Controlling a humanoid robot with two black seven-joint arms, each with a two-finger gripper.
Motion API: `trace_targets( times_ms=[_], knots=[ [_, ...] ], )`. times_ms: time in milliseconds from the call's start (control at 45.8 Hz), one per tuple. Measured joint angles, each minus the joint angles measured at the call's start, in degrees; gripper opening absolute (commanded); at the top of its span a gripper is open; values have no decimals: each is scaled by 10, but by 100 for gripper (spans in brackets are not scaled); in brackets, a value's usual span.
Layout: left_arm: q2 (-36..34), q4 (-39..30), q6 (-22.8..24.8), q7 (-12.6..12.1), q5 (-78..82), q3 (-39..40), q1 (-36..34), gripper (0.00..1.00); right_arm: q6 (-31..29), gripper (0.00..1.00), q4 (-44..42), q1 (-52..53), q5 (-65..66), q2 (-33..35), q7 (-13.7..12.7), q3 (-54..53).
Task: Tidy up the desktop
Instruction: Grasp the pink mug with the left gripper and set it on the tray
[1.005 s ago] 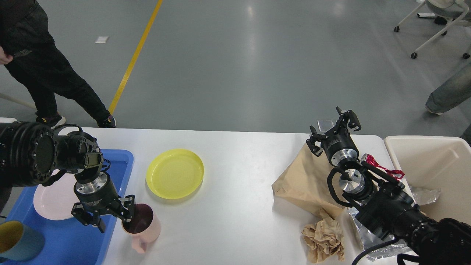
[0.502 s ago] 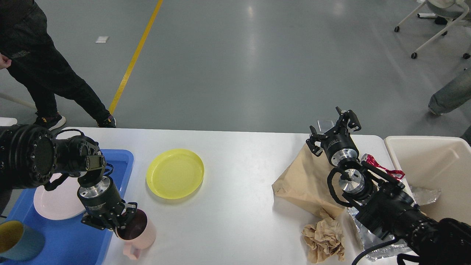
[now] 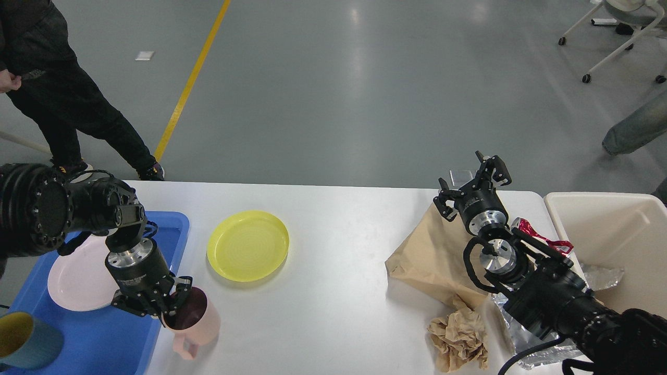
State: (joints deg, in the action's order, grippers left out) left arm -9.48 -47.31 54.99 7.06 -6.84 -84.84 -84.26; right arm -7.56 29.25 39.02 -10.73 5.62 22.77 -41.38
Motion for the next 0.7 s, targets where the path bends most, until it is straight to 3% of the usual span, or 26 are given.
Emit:
trace_targets(
  times_ms=[175,349,699],
  knots=[
    [-18,-10,0,0,2,-3,-35,0,0,100,0,0,0,0,0,0],
    [-82,-13,0,0,7,-4,-70,0,0,100,0,0,0,0,0,0],
    [-208,-7,0,-2,13,-5,-31,0,0,100,0,0,0,0,0,0]
  ],
)
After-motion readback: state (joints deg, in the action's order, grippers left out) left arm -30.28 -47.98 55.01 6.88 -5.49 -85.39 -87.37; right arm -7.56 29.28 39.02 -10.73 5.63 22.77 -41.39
